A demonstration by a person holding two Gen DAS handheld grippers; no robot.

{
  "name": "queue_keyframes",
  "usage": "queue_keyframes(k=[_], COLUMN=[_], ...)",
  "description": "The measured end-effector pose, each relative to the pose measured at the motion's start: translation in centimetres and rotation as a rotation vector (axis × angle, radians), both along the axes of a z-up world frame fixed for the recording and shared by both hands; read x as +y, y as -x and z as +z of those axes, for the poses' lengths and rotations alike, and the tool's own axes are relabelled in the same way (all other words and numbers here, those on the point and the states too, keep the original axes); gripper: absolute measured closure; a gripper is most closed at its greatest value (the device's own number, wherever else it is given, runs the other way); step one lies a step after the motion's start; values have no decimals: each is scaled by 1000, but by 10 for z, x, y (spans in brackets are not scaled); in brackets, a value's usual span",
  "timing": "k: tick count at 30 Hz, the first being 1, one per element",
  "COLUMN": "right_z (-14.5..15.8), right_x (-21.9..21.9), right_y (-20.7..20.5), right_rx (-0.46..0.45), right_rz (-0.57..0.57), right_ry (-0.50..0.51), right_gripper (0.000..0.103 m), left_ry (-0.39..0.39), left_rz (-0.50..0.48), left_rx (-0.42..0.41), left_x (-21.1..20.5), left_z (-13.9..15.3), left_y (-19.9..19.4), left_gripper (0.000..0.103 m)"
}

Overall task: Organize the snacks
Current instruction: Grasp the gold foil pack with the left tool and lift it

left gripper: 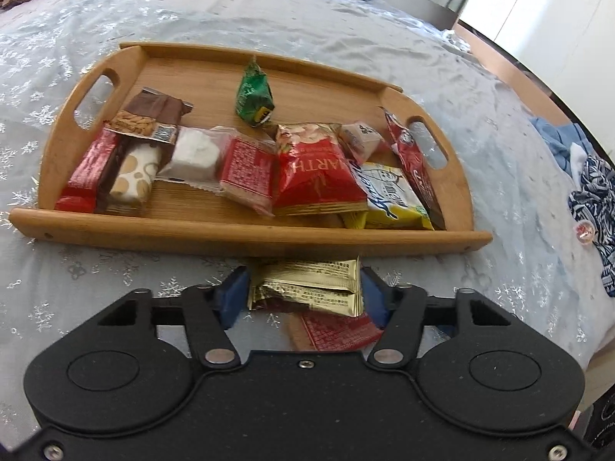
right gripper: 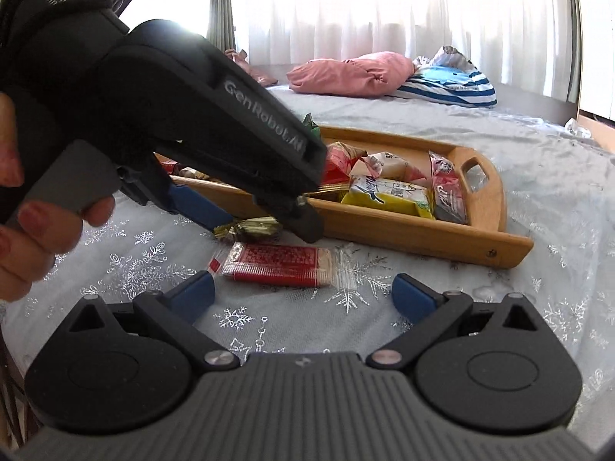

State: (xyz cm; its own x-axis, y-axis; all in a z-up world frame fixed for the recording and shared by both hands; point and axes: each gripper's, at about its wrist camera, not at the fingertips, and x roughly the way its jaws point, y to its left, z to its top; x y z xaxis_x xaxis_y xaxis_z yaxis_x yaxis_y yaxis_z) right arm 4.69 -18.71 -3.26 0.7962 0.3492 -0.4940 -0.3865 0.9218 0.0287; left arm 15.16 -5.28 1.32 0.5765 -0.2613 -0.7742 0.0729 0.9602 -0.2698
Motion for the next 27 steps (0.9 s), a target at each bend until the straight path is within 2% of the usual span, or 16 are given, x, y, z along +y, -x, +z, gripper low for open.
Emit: queue_keyframes(k=[10,18,27], right_z=[1,0,1], right_x=[-1,-1,-1], right_y=[-2,-1,-3], right_rx=[3,3,12], right_rz=[1,1,1], right_ry=[-5,-3,1], right_gripper=[0,0,0], left_ry=[-5,-31,-106], left_rz=[-1,2,22], left_rx=[-15,-80,-112], left_x=[11,23,39], left_z=[10,24,25], left_y=[12,28,45], left_gripper=[50,50,50])
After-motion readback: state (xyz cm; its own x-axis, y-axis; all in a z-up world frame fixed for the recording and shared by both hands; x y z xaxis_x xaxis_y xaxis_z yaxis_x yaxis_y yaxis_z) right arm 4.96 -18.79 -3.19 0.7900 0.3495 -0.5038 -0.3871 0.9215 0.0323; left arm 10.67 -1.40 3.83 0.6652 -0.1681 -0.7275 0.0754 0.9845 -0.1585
